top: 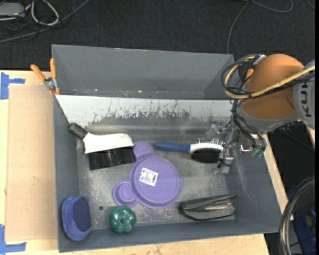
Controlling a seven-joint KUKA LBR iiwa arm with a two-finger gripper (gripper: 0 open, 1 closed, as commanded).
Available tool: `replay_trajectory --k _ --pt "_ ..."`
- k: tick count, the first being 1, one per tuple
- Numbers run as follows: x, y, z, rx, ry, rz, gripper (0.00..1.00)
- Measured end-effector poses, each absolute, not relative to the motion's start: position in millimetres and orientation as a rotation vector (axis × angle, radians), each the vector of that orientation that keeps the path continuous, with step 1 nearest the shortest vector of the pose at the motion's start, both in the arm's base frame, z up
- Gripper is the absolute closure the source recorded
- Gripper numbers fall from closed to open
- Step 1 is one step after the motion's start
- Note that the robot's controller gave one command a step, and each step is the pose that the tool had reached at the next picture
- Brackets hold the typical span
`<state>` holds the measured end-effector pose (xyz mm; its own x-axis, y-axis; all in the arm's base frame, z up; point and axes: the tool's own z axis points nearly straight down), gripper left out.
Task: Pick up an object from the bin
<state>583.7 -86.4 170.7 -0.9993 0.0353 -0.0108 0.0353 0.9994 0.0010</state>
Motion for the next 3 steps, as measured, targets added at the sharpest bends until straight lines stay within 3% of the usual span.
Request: replay_trajectory --k 1,2,3 --pt "608.2 -98 108 0.219 3.13 0.0 0.0" --pt "603.1 -95 108 0.208 3.132 0.0 0.0" --pt "606.9 -102 155 0.171 3.13 0.0 0.0"
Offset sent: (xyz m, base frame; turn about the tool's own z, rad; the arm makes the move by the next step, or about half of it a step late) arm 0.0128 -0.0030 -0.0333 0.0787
